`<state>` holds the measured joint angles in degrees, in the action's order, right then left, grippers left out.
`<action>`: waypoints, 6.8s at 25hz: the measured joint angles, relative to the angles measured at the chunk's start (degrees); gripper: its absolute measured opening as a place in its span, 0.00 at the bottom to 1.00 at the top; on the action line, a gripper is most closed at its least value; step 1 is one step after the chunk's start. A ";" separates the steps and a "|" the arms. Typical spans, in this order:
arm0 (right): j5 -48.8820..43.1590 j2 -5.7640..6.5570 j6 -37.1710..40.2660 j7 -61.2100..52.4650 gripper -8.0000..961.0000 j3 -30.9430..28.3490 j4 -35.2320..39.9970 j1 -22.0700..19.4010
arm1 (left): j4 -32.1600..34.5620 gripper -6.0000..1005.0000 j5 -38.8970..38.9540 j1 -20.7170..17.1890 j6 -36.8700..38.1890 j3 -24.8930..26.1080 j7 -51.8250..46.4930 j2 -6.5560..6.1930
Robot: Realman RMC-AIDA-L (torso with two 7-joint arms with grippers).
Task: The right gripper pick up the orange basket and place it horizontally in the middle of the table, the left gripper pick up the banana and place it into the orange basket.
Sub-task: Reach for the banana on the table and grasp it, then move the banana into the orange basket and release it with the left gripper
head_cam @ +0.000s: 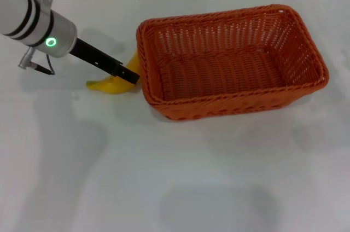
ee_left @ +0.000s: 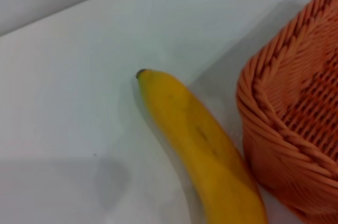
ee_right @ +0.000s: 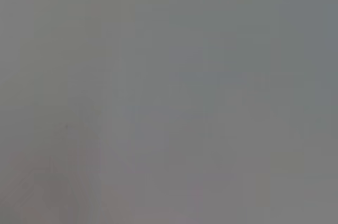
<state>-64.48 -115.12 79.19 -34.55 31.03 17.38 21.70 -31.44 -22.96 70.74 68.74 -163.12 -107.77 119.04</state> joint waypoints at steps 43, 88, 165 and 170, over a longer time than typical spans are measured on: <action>-0.12 0.09 0.71 -0.05 0.90 0.00 0.00 -0.10 | 2.60 0.83 -0.62 -2.15 -3.54 0.00 -0.14 -0.10; 0.11 0.08 0.77 -0.06 0.90 -0.10 0.29 -0.17 | 2.07 0.49 0.59 -3.29 -7.74 0.08 -2.95 0.05; 0.14 0.44 -3.56 0.96 0.90 -0.53 0.38 2.16 | 24.74 0.50 30.80 -3.95 0.68 0.17 12.97 0.39; 0.14 0.44 -4.21 1.01 0.90 -0.46 0.38 2.58 | 24.93 0.50 30.40 -4.58 0.69 0.17 13.20 0.37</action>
<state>-64.34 -114.68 74.98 -33.54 30.56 17.76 24.29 -6.51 7.45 66.16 69.43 -162.95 -94.57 119.41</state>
